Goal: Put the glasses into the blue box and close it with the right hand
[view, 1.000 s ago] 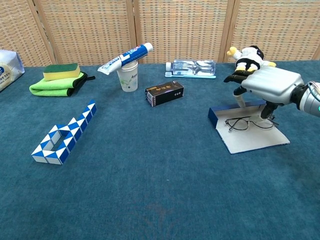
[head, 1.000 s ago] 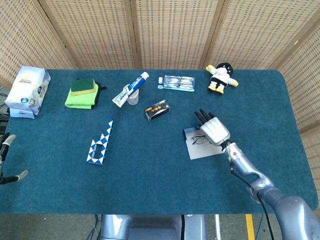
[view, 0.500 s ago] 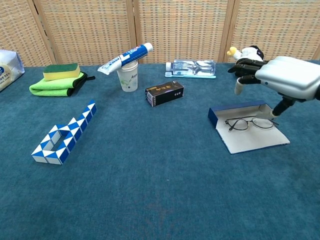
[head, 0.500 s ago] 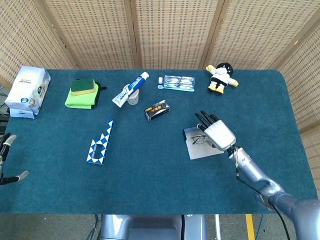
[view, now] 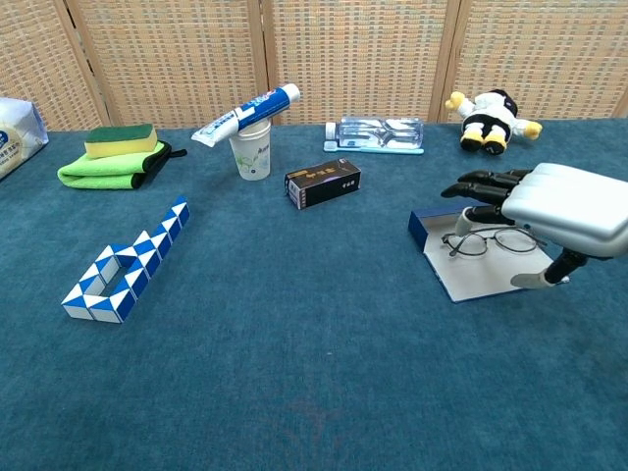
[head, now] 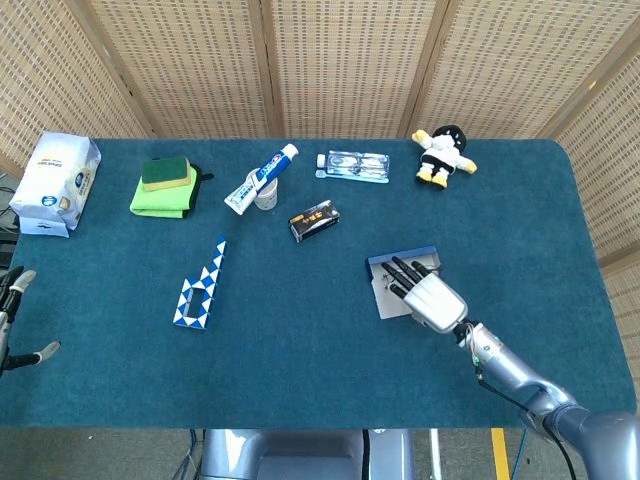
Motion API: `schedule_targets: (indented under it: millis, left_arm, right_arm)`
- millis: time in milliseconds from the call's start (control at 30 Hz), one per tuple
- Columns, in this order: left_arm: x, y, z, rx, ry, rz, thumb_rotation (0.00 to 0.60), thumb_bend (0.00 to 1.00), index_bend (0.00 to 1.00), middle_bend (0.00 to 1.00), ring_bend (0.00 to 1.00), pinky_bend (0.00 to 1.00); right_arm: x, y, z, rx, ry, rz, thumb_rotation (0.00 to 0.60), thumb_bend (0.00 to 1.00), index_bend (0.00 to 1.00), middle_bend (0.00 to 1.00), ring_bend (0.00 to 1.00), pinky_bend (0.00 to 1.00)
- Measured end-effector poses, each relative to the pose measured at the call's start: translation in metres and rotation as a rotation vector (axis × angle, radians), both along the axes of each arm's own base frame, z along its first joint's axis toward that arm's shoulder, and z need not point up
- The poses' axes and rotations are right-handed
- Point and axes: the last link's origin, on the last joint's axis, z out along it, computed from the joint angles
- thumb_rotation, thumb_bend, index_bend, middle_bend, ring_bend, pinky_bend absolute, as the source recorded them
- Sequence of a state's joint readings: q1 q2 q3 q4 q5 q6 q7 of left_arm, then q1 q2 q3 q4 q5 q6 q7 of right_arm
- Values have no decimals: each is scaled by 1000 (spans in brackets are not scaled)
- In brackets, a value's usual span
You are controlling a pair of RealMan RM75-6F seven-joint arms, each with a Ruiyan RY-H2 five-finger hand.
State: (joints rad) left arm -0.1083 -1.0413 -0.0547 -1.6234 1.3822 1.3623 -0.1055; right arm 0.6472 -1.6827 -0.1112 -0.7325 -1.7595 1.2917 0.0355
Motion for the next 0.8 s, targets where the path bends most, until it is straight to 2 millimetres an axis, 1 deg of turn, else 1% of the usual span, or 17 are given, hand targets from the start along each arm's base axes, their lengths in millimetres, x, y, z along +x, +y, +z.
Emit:
schedule_targets:
  millis: [300, 567, 800]
  left_arm:
    - [0, 1, -2, -4, 4, 3, 600, 0, 0, 0, 0, 0]
    - [0, 1, -2, -4, 6, 6, 600, 0, 0, 0, 0, 0]
    - [-1, 1, -3, -4, 6, 11, 600, 0, 0, 0, 0, 0]
  right_arm:
    - [-5, 2, -11, -8, 35, 28, 600, 234, 273, 88, 14, 250]
    - [-11, -2, -16, -17, 52, 7, 600, 234, 273, 90, 14, 250]
    - [-13, -5, -20, -20, 60, -1, 600, 235, 273, 90, 14, 250]
